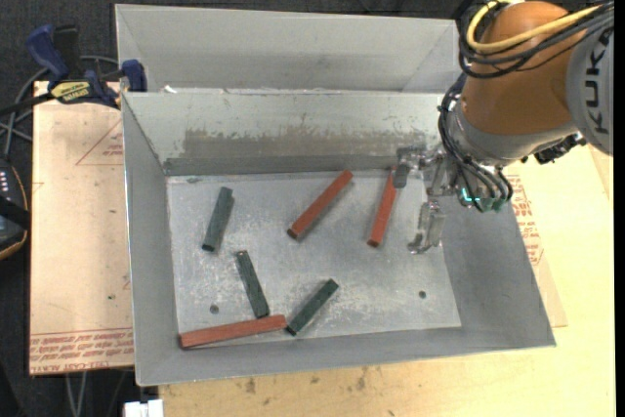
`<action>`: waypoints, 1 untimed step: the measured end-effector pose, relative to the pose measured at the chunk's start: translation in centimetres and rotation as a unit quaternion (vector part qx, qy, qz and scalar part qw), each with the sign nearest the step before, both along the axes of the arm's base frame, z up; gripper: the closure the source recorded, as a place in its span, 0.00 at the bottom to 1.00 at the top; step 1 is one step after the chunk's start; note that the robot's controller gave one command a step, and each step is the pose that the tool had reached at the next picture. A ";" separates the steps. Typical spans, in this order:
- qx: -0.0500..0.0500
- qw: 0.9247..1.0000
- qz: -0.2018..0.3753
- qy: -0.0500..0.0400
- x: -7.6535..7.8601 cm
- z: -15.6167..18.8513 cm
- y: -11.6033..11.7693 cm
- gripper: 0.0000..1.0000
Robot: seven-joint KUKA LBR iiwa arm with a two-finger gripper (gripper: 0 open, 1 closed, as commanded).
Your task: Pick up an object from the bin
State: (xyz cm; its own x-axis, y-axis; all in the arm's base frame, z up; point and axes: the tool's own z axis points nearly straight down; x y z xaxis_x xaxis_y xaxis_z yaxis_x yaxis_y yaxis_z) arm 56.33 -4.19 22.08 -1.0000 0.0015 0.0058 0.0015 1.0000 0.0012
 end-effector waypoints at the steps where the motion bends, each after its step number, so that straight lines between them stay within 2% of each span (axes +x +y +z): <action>1: 0.000 0.982 0.186 -0.003 6.9 -9.5 -3.2 0.00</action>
Offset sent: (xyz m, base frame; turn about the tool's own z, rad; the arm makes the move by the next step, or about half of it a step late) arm 0.0694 -0.0322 -0.0934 -0.3784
